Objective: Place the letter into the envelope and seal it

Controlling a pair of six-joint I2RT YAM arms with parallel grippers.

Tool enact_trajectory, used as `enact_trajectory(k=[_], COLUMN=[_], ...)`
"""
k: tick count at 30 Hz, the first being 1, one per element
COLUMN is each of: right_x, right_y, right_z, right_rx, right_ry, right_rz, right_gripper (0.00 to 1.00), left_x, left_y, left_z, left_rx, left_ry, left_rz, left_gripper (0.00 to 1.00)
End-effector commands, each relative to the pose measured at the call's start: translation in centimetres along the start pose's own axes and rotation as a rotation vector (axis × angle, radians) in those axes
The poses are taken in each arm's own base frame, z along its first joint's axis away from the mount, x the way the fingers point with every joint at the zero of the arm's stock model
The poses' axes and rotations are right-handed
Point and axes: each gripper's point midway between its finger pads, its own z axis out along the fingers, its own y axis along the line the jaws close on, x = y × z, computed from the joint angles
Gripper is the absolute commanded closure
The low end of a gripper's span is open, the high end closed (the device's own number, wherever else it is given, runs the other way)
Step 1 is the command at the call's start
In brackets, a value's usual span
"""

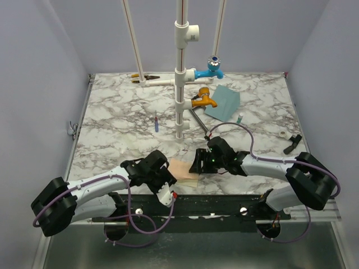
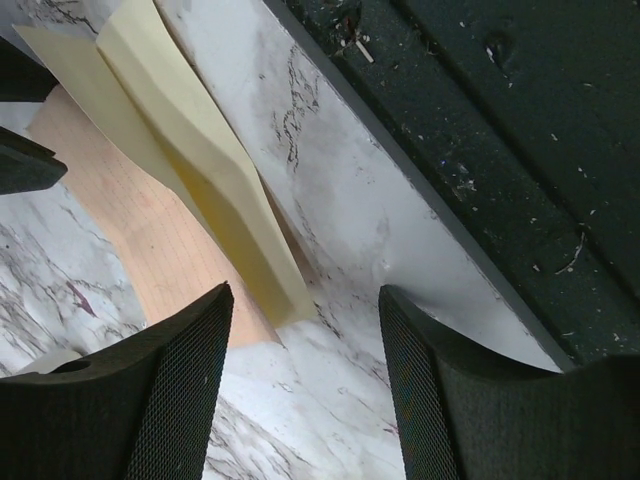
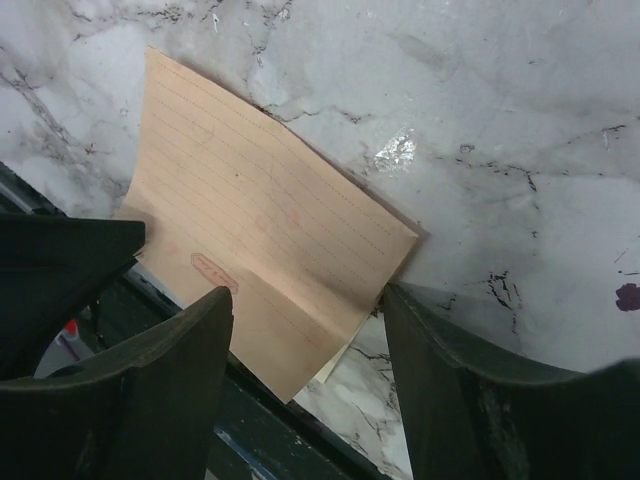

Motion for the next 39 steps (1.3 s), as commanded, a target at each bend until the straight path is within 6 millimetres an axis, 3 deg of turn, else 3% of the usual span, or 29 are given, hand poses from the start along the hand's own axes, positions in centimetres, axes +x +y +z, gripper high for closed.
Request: enact_trajectory(k=[1,4,8,13,16,21,27,30,34,37,39], right_x=[1.0,1.0,0.7,0.3,0.3,-0.3,-1.7,-2.0,-1.1,0.3,1.0], right_y=[-0.2,0.4,0.8,1.3,1.1,0.5,2.4,3.9,4.2,4.9,4.1], right_z=[0.3,0.3,0.3,0.3,0.2,-1.1,-4.4,-5.7,-6.7,-7.2,-6.7], right_rx=[-0.053,-0.105,-0.13,-0.14,-0.129,-0.072,-0.167,-0.262,-0.306,-0.339,-0.301], right_ry=[0.034,0.04,0.042,0.045,0.047,0.036,0.014,-0.033,-0.12,-0.194,-0.225], right_rz=[0.048,0.072,0.078,0.069,0.056,-0.024,-0.449,-0.672,-1.085,-1.351,-1.504], right_gripper=[0.36,0.39,0.51,0.66,0.66,0.62,0.32,0.29,0.28,0.23,0.21], left_x=[-0.3,0.0,0.1,0.2,0.6,1.2,0.7,0.4,0.4,-0.9,-1.9], left_y=[-1.5,-2.2,-1.6,-0.7,0.1,2.3,3.9,4.3,5.0,6.3,6.7], left_z=[1.1,1.5,1.8,2.2,2.1,0.9,-0.3,-0.5,-1.3,-2.8,-3.6], left_rx=[0.055,0.072,0.051,0.013,-0.025,-0.104,-0.165,-0.175,-0.207,-0.25,-0.252], left_ry=[-0.04,-0.04,-0.04,-0.036,-0.01,0.051,0.02,-0.007,-0.038,-0.126,-0.184], left_rz=[0.057,0.109,0.154,0.193,0.202,0.139,0.156,0.158,0.16,0.101,0.071], left_gripper=[0.4,0.48,0.72,0.92,1.0,1.0,1.0,1.0,1.0,1.0,1.0])
